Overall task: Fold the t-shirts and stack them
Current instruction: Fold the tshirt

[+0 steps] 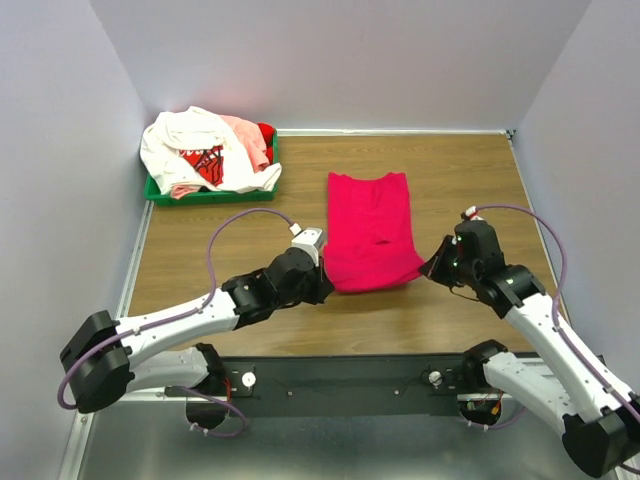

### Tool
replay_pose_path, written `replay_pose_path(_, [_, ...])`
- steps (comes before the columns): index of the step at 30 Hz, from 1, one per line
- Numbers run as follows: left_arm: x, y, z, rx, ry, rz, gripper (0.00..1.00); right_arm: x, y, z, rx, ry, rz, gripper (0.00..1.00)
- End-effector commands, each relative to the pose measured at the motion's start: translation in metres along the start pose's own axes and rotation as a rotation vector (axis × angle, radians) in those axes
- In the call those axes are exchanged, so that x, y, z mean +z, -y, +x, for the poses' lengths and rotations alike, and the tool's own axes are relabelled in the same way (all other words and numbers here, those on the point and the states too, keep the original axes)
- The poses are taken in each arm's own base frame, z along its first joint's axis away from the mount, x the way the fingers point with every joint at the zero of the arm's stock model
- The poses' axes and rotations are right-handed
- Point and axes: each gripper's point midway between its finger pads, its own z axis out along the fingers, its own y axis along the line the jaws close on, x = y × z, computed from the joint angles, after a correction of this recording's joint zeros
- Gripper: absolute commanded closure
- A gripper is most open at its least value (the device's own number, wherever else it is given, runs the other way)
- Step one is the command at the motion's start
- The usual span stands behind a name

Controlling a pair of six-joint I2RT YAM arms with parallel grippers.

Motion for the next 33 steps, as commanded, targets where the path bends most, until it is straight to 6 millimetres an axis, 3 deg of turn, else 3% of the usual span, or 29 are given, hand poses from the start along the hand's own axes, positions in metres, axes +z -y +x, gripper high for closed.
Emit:
replay_pose_path(1, [-0.015, 0.025, -0.022, 0.001, 0.041, 0.076, 1.0, -0.03, -0.016, -0.024, 0.01, 0.062, -0.027, 1.0])
replay_pose_path(5, [-0.015, 0.04, -0.047, 0.028, 0.111, 0.112, 1.0, -0.027, -0.016, -0.042, -0.011, 0.113, 0.015, 1.0])
replay_pose_path(15, [0.02, 0.054, -0.078, 0.091, 0.145, 0.195, 1.0, -0.007, -0.02, -0.095, -0.025, 0.269, 0.116, 1.0])
replay_pose_path(24, [0.044, 0.024, -0.101, 0.079, 0.169, 0.211, 1.0, 0.014, -0.031, -0.138, -0.072, 0.348, 0.193, 1.0])
replay_pose_path(32, [0.066, 0.006, -0.135, 0.091, 0.189, 0.237, 1.0, 0.03, -0.056, -0.195, -0.108, 0.448, 0.251, 1.0])
replay_pose_path(33, [0.071, 0.002, -0.142, 0.089, 0.195, 0.232, 1.0, 0.041, -0.055, -0.198, -0.12, 0.442, 0.271, 1.0])
